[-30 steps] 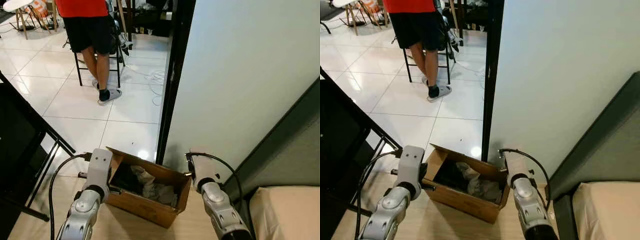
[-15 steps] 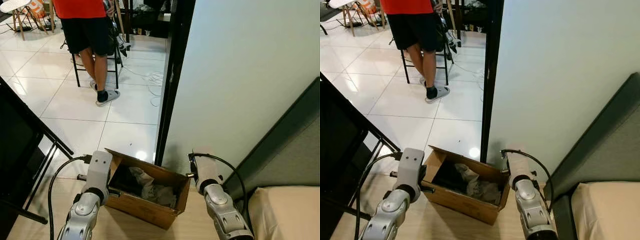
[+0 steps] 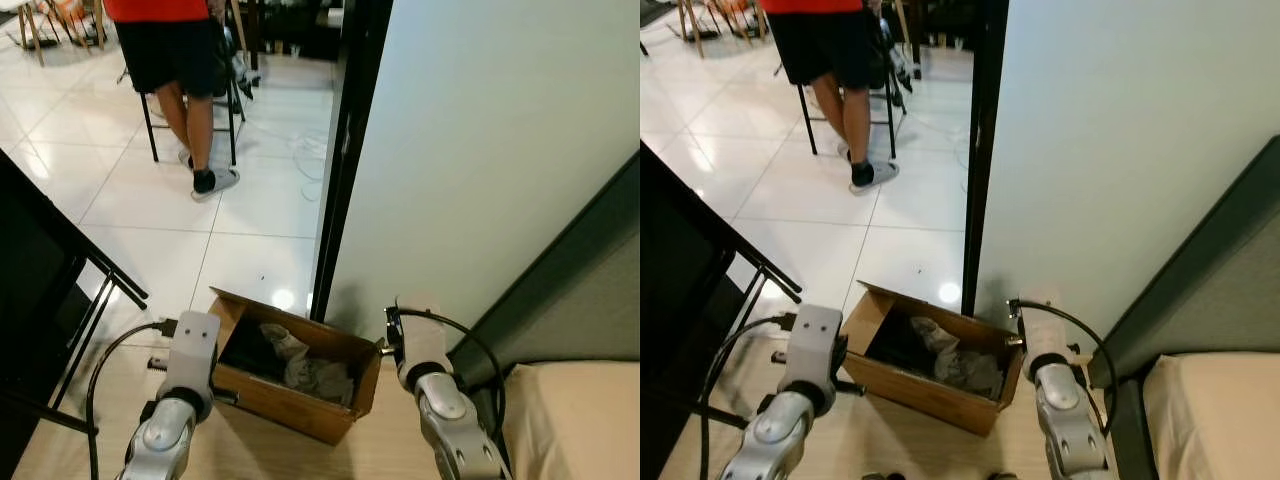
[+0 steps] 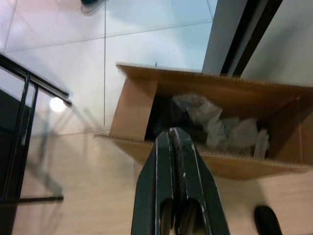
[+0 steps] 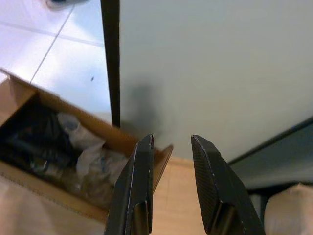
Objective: Clean up the room
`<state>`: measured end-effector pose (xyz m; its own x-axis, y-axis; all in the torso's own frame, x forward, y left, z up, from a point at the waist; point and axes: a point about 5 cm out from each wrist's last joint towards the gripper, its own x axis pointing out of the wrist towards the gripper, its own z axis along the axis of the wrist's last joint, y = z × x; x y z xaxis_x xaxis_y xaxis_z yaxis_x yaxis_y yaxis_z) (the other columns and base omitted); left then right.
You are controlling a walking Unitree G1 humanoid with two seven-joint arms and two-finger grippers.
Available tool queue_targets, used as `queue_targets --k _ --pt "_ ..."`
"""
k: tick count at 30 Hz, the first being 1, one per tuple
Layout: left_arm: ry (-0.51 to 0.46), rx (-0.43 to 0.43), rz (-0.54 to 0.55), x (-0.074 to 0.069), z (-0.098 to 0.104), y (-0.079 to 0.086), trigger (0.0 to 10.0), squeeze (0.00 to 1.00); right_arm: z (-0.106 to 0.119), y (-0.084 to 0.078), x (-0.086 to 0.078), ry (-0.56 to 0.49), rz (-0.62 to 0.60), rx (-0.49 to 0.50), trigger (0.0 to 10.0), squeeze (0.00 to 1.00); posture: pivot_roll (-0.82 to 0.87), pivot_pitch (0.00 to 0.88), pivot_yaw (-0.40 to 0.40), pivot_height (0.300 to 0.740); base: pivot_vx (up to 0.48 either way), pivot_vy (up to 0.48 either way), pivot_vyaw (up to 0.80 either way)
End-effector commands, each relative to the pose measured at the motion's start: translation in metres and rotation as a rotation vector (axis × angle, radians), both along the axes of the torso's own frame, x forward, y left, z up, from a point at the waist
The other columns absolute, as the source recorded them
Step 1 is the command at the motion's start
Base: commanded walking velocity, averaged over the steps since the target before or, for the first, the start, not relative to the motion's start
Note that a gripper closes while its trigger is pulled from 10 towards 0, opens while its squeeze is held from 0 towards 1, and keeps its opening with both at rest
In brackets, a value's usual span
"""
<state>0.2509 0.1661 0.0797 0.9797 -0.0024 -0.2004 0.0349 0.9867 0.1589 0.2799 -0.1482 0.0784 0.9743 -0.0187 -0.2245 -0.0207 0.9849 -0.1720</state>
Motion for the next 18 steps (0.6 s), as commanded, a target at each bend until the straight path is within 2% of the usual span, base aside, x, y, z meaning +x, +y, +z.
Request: queue_targets --k 1,8,18 --pt "0.021 0.019 -0.009 -0.005 -0.002 0.004 10.0 0.00 -0.002 -0.002 -0.005 0.017 -0.024 0.007 10.0 0.00 0.01 0.338 -0.013 0.740 0.000 0.000 0.00" --pt "0.003 0.034 0.008 0.005 0.002 0.012 10.0 0.00 0.003 -0.003 0.005 0.012 -0.033 -0.001 10.0 0.00 -0.01 0.297 -0.019 0.740 0.000 0.000 0.00" --pt "0.014 0.020 0.007 0.004 -0.002 0.005 10.0 0.00 0.000 -0.002 0.007 0.046 -0.026 -0.002 10.0 0.00 -0.02 0.239 -0.027 0.740 0.000 0.000 0.00"
